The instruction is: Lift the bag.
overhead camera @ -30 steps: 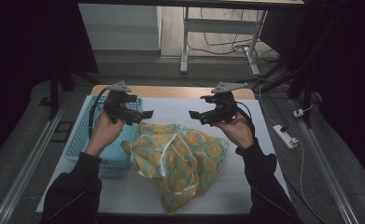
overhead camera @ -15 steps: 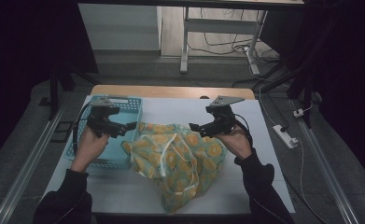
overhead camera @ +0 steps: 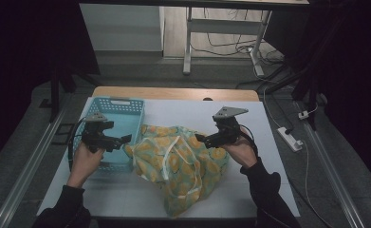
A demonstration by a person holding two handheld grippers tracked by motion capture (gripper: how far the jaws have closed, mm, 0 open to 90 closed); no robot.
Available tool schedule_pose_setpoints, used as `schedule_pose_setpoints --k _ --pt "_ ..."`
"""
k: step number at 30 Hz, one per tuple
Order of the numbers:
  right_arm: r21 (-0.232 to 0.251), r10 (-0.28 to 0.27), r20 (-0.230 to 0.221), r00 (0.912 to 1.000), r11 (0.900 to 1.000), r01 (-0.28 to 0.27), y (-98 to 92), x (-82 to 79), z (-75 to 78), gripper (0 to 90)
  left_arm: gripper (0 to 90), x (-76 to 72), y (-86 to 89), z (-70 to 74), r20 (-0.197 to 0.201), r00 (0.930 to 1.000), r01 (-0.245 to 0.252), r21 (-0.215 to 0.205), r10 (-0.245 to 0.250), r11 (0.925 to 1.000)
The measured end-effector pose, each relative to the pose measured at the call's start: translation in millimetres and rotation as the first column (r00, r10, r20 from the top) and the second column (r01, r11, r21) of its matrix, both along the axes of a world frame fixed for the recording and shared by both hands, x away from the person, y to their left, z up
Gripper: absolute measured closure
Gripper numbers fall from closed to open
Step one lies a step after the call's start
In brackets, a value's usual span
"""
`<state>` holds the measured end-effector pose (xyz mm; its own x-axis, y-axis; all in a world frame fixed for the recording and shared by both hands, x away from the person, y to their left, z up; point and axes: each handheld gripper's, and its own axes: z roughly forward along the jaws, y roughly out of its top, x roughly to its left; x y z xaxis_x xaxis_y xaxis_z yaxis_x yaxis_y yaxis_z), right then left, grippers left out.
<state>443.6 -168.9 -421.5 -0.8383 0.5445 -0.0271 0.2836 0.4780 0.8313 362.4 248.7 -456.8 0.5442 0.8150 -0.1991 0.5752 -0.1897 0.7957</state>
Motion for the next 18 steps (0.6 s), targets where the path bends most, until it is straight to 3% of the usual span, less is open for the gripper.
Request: schedule_pose_setpoints --k 8,18 --pt "0.014 -0.008 -0.001 1.0 1.0 0.008 -10.2 -8.7 -5.0 0.0 0.0 -18.8 4.2 -4.2 -0.005 0.9999 -0.014 -0.006 0.014 0.9999" --pt "0.006 -0.027 0.005 0.9996 1.0 0.027 -24.1 -25.2 -9.0 0.0 0.0 -44.3 7.9 -5.5 -0.011 0.9998 -0.017 0.017 0.018 0.9997"
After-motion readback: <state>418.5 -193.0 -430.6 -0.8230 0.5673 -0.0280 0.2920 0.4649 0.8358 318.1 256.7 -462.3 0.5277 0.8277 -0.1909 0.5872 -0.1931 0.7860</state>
